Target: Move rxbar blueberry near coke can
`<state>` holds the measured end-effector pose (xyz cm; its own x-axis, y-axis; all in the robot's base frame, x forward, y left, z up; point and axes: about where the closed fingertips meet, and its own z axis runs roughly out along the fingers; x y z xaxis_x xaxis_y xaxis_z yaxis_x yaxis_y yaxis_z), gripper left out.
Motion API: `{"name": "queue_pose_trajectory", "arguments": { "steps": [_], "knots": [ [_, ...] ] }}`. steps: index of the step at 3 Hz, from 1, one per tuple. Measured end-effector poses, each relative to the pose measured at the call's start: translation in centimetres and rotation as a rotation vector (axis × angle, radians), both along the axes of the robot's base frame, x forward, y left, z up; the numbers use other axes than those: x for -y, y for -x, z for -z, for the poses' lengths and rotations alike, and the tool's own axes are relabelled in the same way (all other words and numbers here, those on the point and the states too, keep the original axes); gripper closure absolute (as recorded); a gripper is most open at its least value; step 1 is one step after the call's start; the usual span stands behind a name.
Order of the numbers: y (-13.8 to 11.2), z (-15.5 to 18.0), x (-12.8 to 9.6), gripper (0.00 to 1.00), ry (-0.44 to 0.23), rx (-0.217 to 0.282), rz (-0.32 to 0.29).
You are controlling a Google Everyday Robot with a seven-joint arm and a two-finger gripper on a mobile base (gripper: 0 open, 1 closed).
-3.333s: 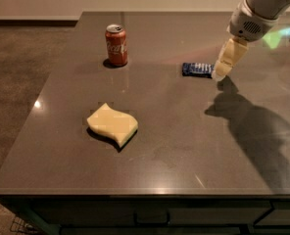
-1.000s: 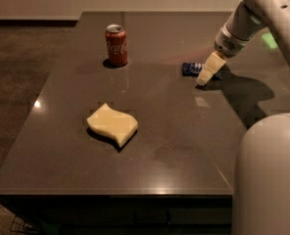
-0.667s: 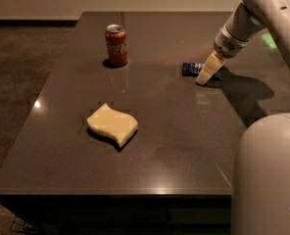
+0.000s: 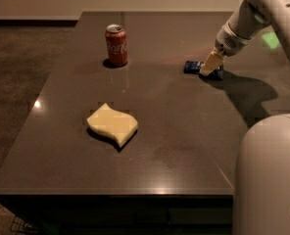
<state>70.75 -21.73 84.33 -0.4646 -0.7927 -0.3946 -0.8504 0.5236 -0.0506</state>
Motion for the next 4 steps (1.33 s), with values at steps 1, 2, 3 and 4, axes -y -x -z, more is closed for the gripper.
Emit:
{"name": "queue_pose_trajectory", "arguments": {
  "steps": [1, 2, 3, 4],
  "knots": [
    [0.3, -1.1, -1.0, 0.87, -0.014, 0.01, -0.021],
    [1.0, -2.5, -3.6, 1.0, -0.037, 0.024, -0.062],
    [1.5, -3.0, -6.4, 1.0, -0.057, 0.044, -0.086],
    [1.6, -3.3, -8.6, 1.0, -0.066, 0.071, -0.101]
  ]
}}
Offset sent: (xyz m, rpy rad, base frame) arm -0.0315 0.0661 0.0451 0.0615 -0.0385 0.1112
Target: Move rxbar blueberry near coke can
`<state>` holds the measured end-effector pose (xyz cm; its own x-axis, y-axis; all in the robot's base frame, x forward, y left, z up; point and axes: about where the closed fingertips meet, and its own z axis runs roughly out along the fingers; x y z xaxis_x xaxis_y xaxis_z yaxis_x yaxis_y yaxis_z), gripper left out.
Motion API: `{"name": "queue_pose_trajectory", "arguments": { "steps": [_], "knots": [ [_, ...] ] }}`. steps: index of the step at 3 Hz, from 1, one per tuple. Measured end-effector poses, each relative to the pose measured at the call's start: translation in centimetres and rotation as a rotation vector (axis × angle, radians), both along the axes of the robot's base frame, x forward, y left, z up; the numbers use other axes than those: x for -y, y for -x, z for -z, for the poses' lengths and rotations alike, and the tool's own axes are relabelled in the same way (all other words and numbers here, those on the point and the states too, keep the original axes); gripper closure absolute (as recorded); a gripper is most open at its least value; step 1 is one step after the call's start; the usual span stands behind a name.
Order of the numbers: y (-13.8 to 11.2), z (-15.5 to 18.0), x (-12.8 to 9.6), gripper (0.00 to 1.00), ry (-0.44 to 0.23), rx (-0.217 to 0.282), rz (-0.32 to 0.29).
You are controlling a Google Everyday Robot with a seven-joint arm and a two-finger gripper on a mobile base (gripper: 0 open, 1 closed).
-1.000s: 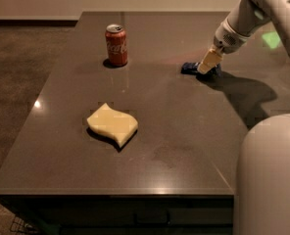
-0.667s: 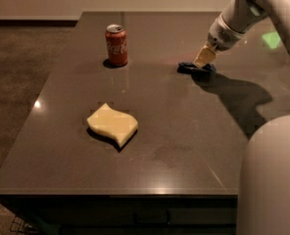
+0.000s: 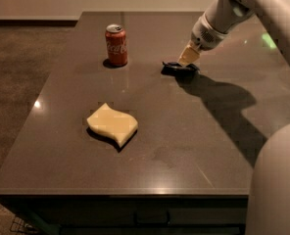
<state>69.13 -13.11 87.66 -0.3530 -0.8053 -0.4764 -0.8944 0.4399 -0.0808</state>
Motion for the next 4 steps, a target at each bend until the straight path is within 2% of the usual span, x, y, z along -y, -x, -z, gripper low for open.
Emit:
{"name": "queue_pose_trajectory", "arguments": {
  "steps": [1, 2, 3, 4],
  "knots": [
    [0.1, -0.3, -2.4, 1.0, -0.012, 0.049, -0.005],
    [-0.3, 0.3, -4.9, 1.0, -0.015, 0.076, -0.013],
    [-0.7, 0.7, -6.9, 0.82, -0.015, 0.088, -0.026],
    [-1.0, 0.4, -8.6, 0.59, -0.02, 0.095, -0.039]
  ]
}}
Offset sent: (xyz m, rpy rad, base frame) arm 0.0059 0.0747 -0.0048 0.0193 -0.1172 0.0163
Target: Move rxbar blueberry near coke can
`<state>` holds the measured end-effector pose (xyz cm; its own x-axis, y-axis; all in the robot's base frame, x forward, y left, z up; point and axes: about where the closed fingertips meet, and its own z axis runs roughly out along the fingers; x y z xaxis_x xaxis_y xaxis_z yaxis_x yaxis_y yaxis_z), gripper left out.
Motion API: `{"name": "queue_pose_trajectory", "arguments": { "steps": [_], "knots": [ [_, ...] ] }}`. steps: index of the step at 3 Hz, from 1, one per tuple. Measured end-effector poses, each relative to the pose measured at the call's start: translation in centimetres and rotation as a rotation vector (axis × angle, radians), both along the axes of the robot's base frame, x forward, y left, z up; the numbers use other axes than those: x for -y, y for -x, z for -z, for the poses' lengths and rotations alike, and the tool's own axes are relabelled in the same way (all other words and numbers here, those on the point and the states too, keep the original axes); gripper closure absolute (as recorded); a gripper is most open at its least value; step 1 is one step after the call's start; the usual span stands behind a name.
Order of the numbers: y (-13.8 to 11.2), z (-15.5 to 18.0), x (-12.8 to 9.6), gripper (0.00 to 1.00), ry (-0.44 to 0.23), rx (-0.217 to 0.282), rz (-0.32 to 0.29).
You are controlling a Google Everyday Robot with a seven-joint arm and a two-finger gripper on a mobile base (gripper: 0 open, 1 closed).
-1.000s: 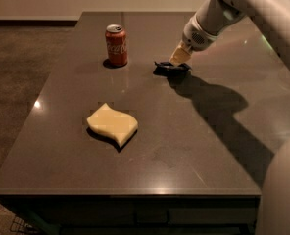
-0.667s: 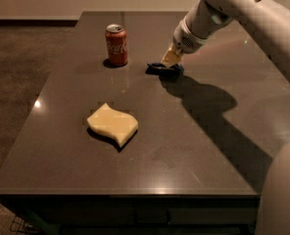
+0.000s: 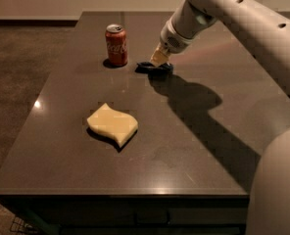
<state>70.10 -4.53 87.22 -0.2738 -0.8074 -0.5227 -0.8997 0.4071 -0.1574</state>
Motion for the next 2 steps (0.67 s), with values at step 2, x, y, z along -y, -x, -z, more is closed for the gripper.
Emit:
{"name": "queue_pose_trajectory", "arguments": {
  "steps": [2],
  "knots": [
    [-0.16, -0.14, -1.83, 0.12, -0.006, 0.0, -0.025]
  ]
}}
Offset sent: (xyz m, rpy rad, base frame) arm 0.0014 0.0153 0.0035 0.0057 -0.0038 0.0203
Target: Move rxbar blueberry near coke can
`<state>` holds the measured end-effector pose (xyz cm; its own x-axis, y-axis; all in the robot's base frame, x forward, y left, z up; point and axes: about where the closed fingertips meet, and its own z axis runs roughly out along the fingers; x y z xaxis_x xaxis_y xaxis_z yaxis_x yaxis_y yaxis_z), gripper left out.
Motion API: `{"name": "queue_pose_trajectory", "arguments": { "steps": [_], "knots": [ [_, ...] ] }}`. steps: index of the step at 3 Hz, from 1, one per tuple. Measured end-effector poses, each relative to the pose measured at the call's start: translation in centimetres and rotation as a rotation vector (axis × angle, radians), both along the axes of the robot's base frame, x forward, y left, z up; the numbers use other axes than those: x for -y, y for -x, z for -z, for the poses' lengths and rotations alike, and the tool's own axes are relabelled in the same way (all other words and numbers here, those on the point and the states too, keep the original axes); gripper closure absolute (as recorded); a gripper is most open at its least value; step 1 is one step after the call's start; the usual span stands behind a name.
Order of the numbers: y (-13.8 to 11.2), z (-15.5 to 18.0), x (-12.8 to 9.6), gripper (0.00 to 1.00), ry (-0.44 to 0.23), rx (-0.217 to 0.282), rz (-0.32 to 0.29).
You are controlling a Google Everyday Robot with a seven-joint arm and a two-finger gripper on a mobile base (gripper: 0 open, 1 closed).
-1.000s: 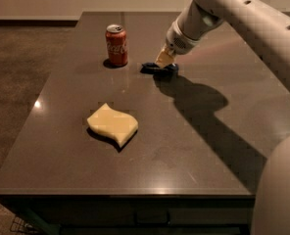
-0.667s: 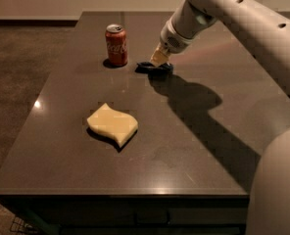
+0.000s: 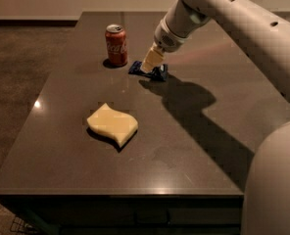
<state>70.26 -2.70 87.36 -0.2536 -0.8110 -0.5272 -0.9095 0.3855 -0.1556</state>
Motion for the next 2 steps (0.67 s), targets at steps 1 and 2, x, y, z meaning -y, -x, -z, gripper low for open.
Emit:
{"name": "queue_pose_trajectory", "arguments": {
  "steps": [1, 2],
  "knots": [
    [0.0, 0.2, -0.16, 0.0, 0.001, -0.003, -0.003],
    [0.0, 0.21, -0.17, 0.0, 0.001, -0.003, -0.003]
  ]
}}
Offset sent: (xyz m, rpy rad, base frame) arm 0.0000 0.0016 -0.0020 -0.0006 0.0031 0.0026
